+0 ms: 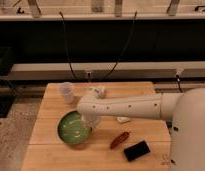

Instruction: Drag the ceramic bowl in a circle

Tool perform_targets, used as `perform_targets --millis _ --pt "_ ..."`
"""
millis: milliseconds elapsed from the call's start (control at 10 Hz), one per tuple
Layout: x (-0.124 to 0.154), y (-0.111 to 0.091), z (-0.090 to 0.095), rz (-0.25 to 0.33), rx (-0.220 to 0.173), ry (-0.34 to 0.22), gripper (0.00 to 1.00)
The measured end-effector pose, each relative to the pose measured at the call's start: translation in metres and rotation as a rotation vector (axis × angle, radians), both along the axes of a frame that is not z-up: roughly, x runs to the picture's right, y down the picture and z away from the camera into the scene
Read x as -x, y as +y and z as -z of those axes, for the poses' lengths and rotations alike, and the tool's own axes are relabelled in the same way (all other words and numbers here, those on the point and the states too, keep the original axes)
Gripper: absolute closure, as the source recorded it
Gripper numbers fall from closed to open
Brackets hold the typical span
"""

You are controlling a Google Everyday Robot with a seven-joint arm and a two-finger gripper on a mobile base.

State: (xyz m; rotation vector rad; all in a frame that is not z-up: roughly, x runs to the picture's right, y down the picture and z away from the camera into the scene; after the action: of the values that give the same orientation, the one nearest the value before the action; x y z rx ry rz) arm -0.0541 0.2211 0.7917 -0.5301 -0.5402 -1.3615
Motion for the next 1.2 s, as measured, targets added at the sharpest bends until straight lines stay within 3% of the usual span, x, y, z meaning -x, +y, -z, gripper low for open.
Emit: perform_targets --millis 1200 --pt "0.0044 -0.0066 0.0032 0.034 -0.007 -0.058 0.96"
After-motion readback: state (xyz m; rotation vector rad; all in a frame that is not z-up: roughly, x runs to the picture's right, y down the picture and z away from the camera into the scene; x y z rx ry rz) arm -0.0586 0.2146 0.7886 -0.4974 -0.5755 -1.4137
